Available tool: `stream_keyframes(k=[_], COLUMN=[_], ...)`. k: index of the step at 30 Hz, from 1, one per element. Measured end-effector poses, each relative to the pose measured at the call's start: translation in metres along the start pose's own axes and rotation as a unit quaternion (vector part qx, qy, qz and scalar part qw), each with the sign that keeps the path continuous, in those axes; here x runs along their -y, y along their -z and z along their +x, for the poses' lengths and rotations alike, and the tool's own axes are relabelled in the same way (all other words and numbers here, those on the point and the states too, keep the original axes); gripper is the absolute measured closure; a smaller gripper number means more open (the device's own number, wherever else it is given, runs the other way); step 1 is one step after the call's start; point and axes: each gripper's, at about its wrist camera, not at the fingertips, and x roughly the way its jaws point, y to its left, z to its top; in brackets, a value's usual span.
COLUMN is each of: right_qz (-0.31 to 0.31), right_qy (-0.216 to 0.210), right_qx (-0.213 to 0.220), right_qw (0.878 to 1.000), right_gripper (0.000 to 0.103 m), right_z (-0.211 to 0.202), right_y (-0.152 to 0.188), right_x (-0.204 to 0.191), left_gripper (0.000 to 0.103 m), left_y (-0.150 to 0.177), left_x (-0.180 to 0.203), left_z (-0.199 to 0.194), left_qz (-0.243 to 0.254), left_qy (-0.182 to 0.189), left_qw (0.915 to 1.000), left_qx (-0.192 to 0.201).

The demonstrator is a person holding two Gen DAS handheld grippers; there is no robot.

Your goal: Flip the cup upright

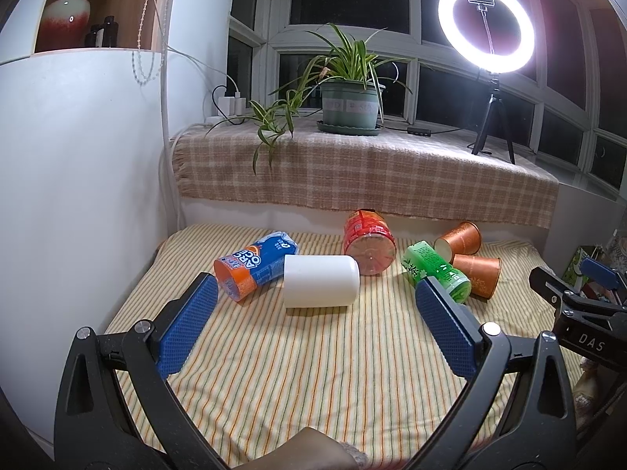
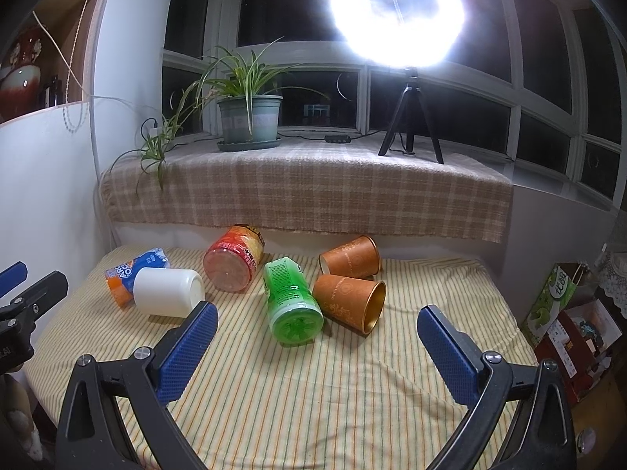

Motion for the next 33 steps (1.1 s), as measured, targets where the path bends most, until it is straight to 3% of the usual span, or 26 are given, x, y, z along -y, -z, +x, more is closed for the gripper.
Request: stream_keyframes(k=[17,26,29,33], right_qz=[-0.016,-0.029,-0.038,-0.053], right_qy=[-0.021,-0.098,-0.114,-0.128], right_qx=[-0.028,-0.120,-0.153,-0.187], right_qw=[0.999,0.988,0.981,0.972], right_gripper=[0.000,0.002,0.010,0.012], right_z=[0.024,0.086,0.109,0.141], right_y=[-0.006,-0.019,-0.025,-0.034], right_x=[-0.007,-0.006,-0.009,-0.012], left_gripper=[0.001,0.001,0.001,0.001], left_y=[0.002,0.007,0.008,0.011], left_x=[-0.008,-0.023,-0.030,-0.039], left_z=[0.002,0.002,0.002,0.001], left_qz=[0.000,-0.011,-0.016,-0.022], left_qy=[-0.005,-0.019,-0.026,-0.033], left_qw=[1.0000,0.9996,0.9993,0.9988], left_qx=[-0.005,-0.016,-0.021,-0.028])
